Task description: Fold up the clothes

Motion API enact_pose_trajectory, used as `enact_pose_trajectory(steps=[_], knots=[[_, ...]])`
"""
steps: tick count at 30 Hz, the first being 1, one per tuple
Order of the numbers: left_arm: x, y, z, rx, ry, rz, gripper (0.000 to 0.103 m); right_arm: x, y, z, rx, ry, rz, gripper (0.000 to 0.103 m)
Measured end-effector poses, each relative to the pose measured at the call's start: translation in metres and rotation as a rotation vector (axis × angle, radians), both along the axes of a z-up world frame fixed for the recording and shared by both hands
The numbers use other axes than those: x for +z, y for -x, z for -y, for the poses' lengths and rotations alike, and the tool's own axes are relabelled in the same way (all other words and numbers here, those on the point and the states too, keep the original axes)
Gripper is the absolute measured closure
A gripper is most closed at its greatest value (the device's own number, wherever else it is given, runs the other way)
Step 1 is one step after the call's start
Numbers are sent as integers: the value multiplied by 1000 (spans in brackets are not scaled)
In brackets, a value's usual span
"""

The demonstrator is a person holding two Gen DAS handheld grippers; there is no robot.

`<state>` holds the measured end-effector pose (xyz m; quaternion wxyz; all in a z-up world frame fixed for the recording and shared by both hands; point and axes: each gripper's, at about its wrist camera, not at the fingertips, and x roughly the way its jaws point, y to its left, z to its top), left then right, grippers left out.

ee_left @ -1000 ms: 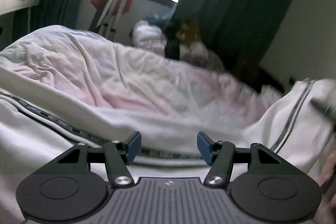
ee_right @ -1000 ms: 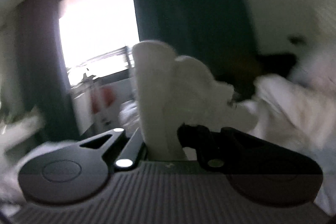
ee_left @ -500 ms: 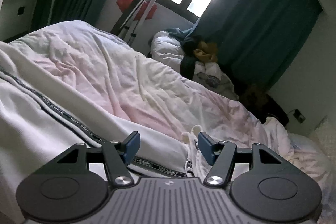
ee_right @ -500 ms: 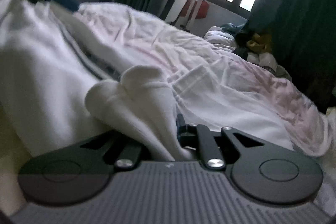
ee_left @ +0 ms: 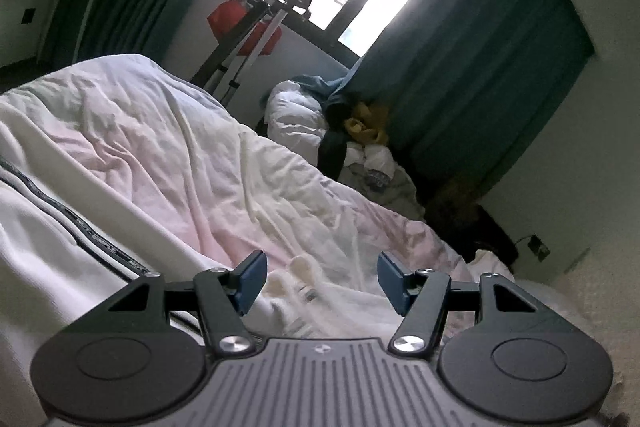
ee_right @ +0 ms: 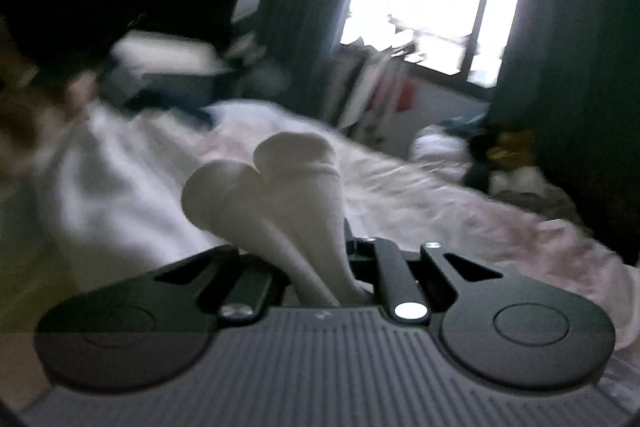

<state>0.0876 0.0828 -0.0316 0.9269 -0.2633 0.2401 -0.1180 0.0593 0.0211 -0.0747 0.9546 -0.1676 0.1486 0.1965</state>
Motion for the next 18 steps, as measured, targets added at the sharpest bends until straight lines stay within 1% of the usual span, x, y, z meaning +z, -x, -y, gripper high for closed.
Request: enact_pose_trajectory(steps=[1,3,5,7,9,13,16,18], knots=[[0,-1,1,3,-20,-10,39,-10,0,-5,18,16,-55,92],[1,-4,8,8,-94,-33,39,-25,-5,-5,32,10,-168,93],[2,-6,17,-12,-160,-40,40,-28,-11,7,24,-78,-248,93],[2,-5,25,-41,-197,-40,40,-25,-17,13,27,-118,-280,93],[0,-5,25,-55,-201,-43,40,-23,-21,15,18,-136,-307,92],[-3,-3,25,-74,-202,-49,40,-15,-19,7,-6,-109,-323,91],[-3,-3,24,-79,-203,-55,39,-7,-17,7,-31,-112,-338,90],[-5,-3,23,-96,-187,-69,39,-2,-14,8,-39,-114,-336,88]])
